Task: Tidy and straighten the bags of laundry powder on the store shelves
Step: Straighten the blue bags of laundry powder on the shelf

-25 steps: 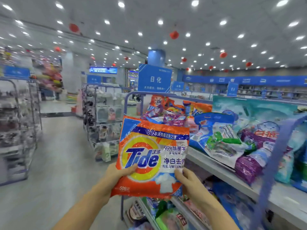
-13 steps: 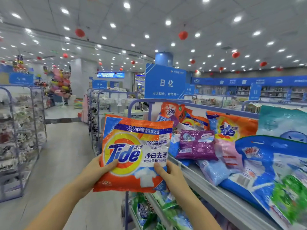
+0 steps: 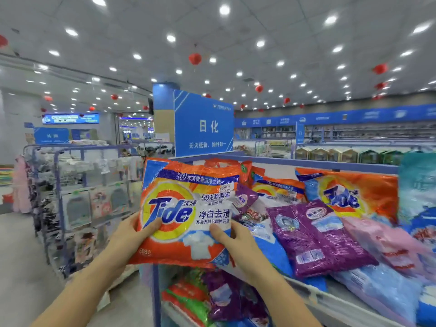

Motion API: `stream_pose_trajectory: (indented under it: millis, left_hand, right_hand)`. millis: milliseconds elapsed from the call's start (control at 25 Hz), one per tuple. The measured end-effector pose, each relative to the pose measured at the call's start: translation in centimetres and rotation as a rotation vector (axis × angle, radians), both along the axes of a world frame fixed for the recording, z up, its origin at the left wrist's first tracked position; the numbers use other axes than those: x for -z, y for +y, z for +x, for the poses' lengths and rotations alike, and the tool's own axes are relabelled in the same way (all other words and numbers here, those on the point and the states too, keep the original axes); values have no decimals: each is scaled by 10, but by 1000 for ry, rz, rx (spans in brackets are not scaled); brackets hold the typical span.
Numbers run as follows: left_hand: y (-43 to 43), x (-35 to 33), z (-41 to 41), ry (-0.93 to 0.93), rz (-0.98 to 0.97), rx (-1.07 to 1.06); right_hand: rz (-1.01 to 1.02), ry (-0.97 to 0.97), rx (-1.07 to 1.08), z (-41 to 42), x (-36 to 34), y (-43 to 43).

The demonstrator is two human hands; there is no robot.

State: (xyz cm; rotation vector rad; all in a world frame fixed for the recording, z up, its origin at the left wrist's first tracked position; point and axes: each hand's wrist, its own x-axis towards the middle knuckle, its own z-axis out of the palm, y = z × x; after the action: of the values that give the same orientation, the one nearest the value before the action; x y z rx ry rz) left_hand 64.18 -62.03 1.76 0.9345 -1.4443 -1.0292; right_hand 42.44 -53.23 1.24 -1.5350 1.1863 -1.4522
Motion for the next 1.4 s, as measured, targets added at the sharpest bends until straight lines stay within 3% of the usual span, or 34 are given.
stream_pose_trajectory:
  millis: [240, 520, 720, 1000, 1400]
  left_hand:
    - [-99, -3, -35, 52, 98, 259]
    - [-162, 15, -92, 56, 141, 370]
    - [-198, 4, -92, 12, 103, 394]
    - [-165, 31, -120, -61, 103, 604]
    - [-167, 48, -130, -247, -75, 702]
  right_hand:
    - [92, 196, 250, -20, -15, -50]
    - [175, 478, 376, -65, -21, -101]
    - [278, 493, 444, -60, -26, -127]
    - [455, 703, 608, -75, -16, -84]
    - [458, 687, 766, -58, 7, -67]
